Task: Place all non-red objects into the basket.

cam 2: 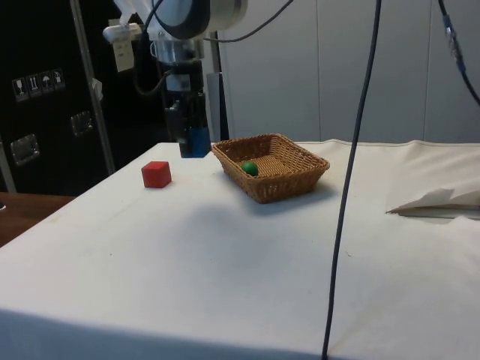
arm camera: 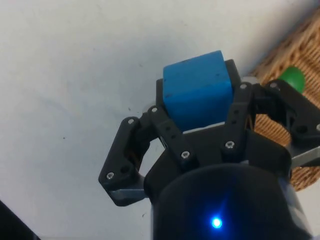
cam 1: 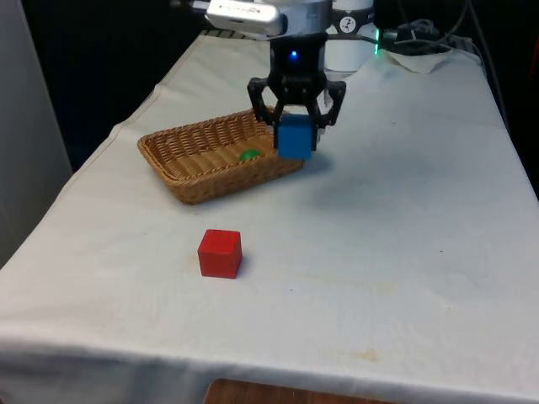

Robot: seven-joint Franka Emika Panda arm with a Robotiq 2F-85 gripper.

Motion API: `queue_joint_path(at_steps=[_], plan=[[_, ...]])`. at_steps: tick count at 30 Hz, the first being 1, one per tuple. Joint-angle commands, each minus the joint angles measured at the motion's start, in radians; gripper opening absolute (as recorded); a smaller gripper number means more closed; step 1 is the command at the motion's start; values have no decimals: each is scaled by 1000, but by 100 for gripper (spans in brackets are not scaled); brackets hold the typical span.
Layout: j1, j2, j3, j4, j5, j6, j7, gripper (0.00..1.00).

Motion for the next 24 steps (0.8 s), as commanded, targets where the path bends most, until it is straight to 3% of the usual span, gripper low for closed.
queue_joint_path(at_steps=[1,24], plan=[[0,-2,-5,-3,0,0,-5,3],[-12,-46,-126,-73,1,3,-134,3]])
